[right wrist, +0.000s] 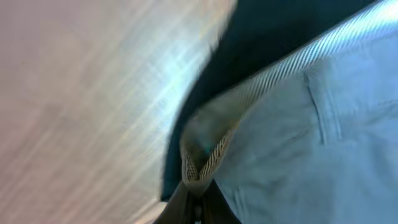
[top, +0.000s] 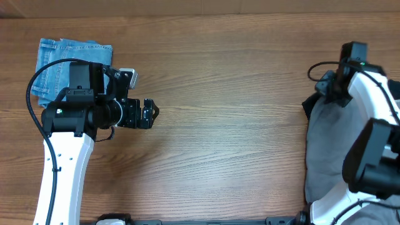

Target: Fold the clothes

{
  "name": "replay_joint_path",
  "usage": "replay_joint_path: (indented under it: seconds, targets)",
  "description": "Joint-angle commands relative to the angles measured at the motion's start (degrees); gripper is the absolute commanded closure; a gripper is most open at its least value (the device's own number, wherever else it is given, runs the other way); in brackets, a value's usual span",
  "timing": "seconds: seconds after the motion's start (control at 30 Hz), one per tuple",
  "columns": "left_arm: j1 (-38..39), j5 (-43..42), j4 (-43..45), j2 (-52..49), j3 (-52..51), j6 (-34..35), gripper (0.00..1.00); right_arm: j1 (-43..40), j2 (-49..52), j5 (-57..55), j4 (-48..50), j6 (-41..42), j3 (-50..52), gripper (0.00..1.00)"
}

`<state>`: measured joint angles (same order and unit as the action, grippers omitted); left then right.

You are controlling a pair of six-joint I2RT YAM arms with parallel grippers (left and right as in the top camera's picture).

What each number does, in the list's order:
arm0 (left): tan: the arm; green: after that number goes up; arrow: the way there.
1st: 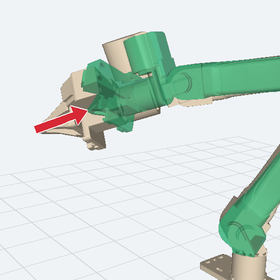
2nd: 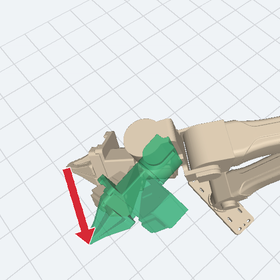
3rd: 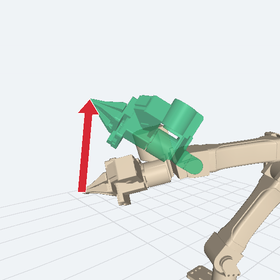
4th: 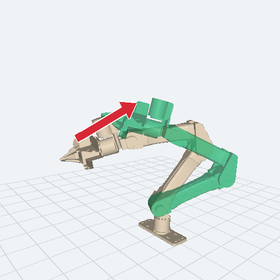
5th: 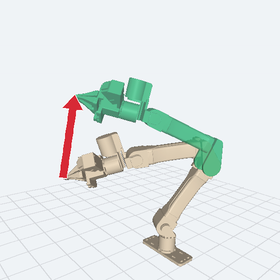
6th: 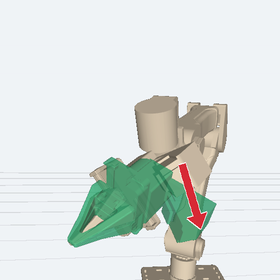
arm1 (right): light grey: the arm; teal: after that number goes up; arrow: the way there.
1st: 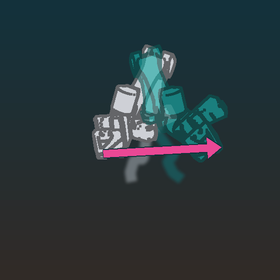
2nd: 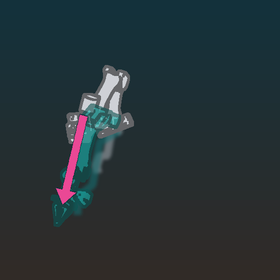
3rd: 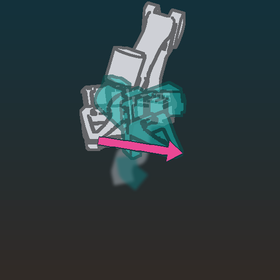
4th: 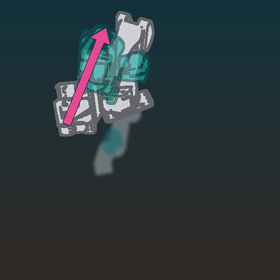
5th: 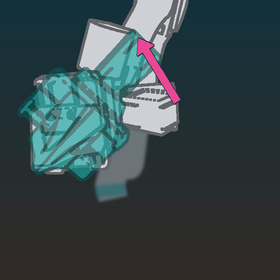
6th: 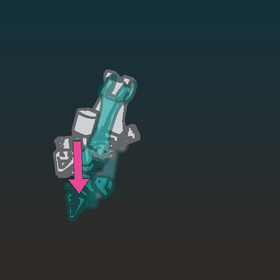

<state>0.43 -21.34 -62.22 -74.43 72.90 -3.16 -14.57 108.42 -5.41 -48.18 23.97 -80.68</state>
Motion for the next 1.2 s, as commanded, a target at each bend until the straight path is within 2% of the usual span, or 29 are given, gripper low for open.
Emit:
replay_joint_path:
  seconds: [0.0,0.17,0.37,0.43,0.57,0.77,0.83,0.9,1.03,1.17]
  targets:
    - [0.5,-1.2,-0.2,-0.1,1.1,-0.9,0.00,-0.4,-7.1,-1.1,-2.0,0.1,-6.5,0.96]
    - [0.5,-1.2,-0.6,-0.1,1.1,-0.9,0.00,0.0,-12.8,-0.4,-6.9,-1.5,-16.0,0.96]
    - [0.5,-1.1,-0.3,-0.1,1.1,-0.9,0.00,2.4,-15.9,7.7,-11.8,-4.9,-29.9,0.96]
    - [0.4,-1.0,-0.1,-0.1,1.4,-0.9,0.00,6.3,-16.0,12.2,-12.4,-5.4,-35.7,0.96]
    - [0.1,-0.9,-0.7,-0.1,4.0,-0.5,0.00,15.5,-16.0,15.2,-9.5,-5.3,-38.3,0.96]
    - [-2.7,4.9,-6.6,-0.1,17.9,-0.5,0.00,36.6,-11.5,15.1,-7.0,-5.2,-38.2,0.96]
    - [-3.5,7.9,-8.5,-0.1,22.9,-0.7,0.00,42.2,-9.4,14.7,-7.0,-5.2,-38.2,0.70]
    - [-3.9,10.5,-9.7,-0.1,26.6,-0.8,0.00,45.7,-8.6,11.4,-7.1,-6.3,-38.2,0.55]
    - [-3.8,11.9,-11.1,-0.1,30.5,-1.6,0.00,47.8,-9.7,1.5,-8.1,-6.2,-38.3,0.42]
    - [-3.7,11.2,-12.6,-0.6,30.6,-1.6,0.00,44.5,-12.9,0.7,-10.2,-6.2,-38.3,0.41]
